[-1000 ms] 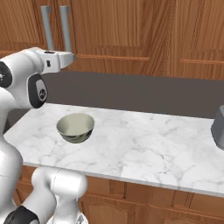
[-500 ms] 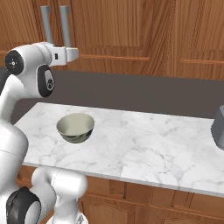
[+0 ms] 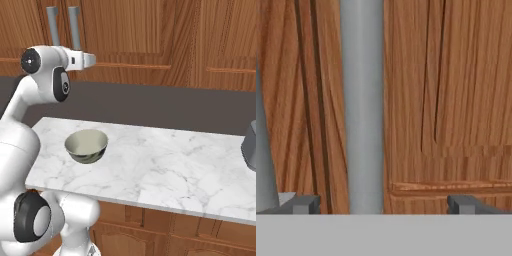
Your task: Open the cabinet. Pick the kiwi and tangerine from the cabinet and place them into the bowl. Then close the cabinet.
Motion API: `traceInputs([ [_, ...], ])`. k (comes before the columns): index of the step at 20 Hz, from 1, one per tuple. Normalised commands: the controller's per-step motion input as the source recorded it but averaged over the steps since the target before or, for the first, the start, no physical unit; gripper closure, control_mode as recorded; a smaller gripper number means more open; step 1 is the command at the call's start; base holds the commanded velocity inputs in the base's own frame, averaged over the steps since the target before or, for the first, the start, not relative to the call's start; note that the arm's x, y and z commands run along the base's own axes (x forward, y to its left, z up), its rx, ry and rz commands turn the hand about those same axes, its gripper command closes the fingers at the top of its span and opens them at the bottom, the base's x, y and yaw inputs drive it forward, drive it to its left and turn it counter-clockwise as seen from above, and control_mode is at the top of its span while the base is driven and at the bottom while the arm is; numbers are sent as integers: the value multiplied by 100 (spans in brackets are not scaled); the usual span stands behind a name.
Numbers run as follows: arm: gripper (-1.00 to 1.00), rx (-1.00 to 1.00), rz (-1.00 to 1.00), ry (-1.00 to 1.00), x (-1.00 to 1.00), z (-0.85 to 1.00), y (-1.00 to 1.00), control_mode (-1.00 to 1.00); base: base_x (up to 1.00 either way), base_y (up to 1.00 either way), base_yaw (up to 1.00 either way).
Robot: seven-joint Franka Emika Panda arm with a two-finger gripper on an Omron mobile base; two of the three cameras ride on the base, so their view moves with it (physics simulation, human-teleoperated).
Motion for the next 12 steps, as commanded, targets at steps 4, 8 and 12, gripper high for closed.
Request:
traceInputs([
  [4,-100,2,0,12,56,-33,2,-100,0,0,0],
  [8,-100,1,0,10,59,-28,3,-100,0,0,0],
  [12,-100,0,0,5,61,-16,0,-100,0,0,0],
])
